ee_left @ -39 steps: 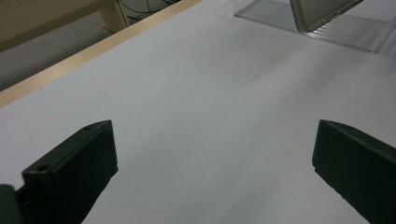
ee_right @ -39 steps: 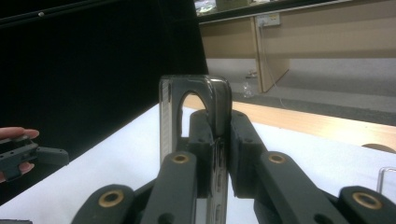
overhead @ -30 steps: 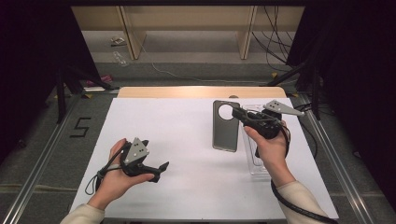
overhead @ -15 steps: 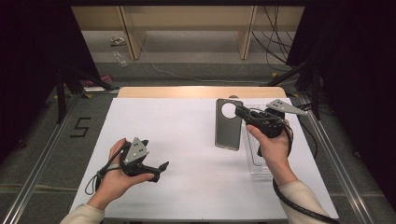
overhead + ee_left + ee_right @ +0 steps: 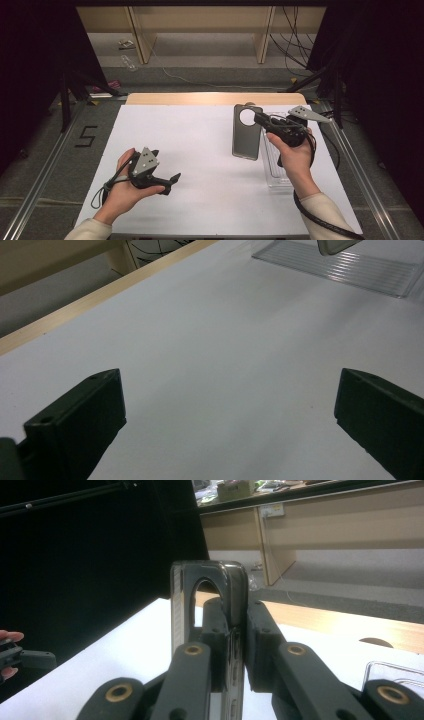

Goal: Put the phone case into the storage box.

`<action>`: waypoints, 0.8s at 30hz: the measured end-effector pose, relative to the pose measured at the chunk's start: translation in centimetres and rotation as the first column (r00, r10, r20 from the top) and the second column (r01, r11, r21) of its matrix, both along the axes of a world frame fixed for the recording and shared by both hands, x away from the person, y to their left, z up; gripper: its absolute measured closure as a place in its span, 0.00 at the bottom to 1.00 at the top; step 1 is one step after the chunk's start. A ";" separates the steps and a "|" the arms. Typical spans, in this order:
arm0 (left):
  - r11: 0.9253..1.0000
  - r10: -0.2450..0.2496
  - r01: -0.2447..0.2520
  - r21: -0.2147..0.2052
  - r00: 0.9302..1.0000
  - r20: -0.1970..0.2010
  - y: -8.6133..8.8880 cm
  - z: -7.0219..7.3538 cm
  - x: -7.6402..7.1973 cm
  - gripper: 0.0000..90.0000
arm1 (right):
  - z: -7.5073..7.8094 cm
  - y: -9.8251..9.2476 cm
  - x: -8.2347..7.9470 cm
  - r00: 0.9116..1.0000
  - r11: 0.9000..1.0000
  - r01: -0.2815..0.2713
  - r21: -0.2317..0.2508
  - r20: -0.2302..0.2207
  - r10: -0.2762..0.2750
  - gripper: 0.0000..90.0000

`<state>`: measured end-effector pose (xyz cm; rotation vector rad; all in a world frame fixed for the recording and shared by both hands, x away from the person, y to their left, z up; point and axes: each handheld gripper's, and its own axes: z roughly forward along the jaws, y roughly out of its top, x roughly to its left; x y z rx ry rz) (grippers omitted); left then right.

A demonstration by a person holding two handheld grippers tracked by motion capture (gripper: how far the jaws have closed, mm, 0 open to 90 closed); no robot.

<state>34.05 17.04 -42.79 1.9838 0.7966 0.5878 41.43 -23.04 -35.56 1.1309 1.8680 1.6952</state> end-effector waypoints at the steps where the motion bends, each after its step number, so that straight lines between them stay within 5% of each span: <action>1: 1.000 0.000 0.000 -0.001 1.000 0.000 0.0 0.0 0.0 0.00 | 0.0 0.0 0.0 1.000 1.000 0.000 0.000 0.000 0.000 0.91; 24: 1.000 0.002 -0.002 0.000 1.000 0.002 0.1 0.1 0.0 0.00 | 0.5 -1.1 0.1 0.999 0.999 0.030 0.011 0.012 -0.030 0.91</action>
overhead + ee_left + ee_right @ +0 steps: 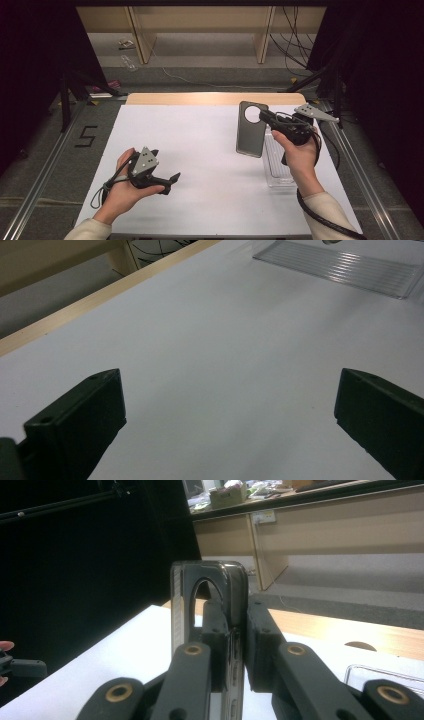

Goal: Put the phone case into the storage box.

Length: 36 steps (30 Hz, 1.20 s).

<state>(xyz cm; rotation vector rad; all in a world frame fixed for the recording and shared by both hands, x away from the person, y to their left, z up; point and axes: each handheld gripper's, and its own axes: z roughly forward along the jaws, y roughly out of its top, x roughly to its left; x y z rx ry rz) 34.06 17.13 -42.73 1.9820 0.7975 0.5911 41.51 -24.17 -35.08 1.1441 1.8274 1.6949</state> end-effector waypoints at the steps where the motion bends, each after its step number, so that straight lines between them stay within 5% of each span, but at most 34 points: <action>1: 1.000 0.000 0.000 0.000 1.000 0.000 0.0 0.0 0.0 0.00 | 0.0 0.0 0.0 1.000 1.000 0.002 0.000 0.000 -0.002 0.91; 36: 1.000 0.002 -0.002 -0.003 1.000 0.003 0.0 0.0 0.0 0.00 | 0.7 -1.6 0.0 0.999 0.999 0.043 0.019 0.014 -0.043 0.91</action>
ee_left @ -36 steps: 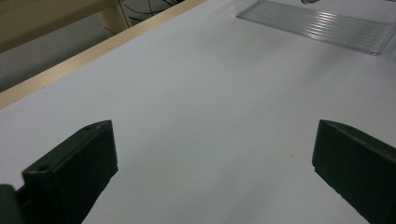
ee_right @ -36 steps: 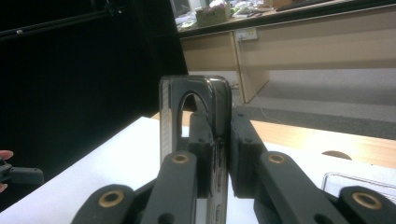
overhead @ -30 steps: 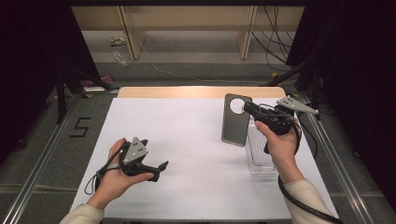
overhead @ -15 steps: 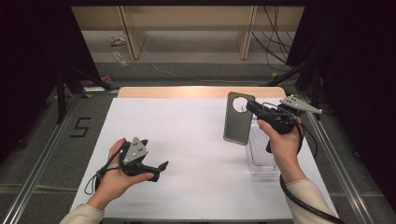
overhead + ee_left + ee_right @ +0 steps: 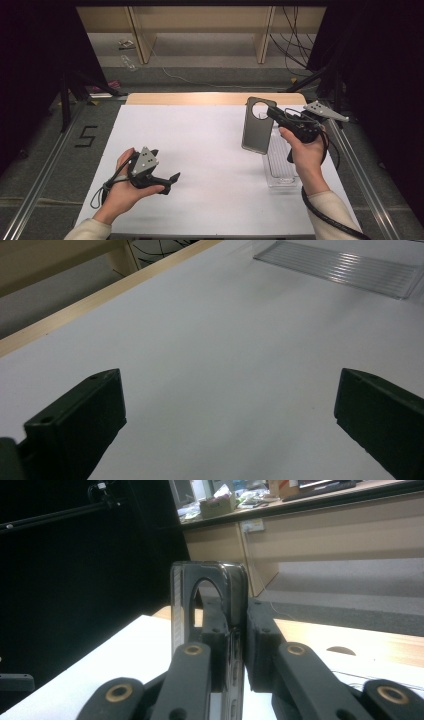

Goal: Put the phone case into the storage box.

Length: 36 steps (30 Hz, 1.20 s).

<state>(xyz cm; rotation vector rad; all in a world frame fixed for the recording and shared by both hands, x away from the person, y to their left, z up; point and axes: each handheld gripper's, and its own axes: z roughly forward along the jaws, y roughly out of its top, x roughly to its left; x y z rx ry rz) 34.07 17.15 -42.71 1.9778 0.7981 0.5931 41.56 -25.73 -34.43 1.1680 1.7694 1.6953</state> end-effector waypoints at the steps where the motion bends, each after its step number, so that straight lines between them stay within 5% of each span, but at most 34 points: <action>1: 1.000 0.000 0.000 0.000 1.000 0.000 0.0 0.0 0.0 0.00 | 0.0 0.0 0.0 1.000 1.000 0.000 0.000 0.001 0.000 0.91; 36: 1.000 0.002 -0.002 -0.002 1.000 -0.001 0.1 0.1 0.0 0.00 | 0.3 -1.0 0.0 1.000 1.000 0.026 0.013 0.007 -0.026 0.91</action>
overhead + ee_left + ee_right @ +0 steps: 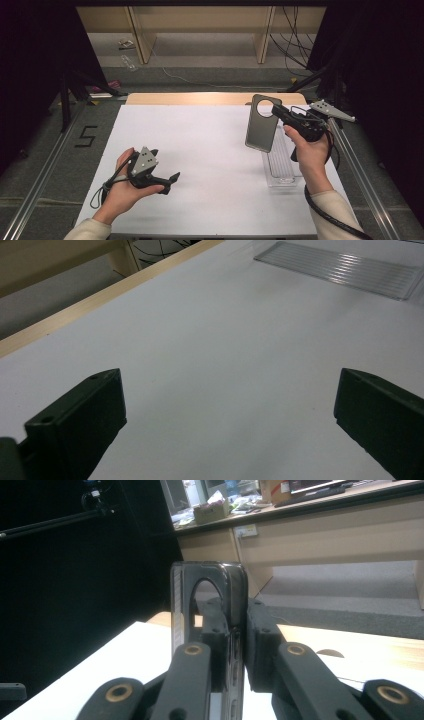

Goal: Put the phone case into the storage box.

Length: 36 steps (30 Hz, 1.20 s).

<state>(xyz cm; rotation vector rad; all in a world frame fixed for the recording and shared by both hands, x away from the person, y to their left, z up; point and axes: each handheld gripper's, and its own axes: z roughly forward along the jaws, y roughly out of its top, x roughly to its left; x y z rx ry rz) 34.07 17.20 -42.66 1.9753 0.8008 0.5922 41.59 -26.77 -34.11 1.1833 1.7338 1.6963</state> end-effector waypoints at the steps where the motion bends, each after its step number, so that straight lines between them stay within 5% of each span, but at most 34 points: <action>1: 1.000 0.000 0.000 0.000 1.000 0.000 0.0 0.0 0.0 0.00 | 0.0 0.0 0.0 1.000 1.000 0.000 0.001 0.001 0.000 0.91; 36: 1.000 -0.001 0.001 0.001 1.000 -0.005 0.0 -0.2 0.1 0.00 | 0.3 -1.4 0.2 0.999 0.999 0.040 0.014 0.012 -0.040 0.91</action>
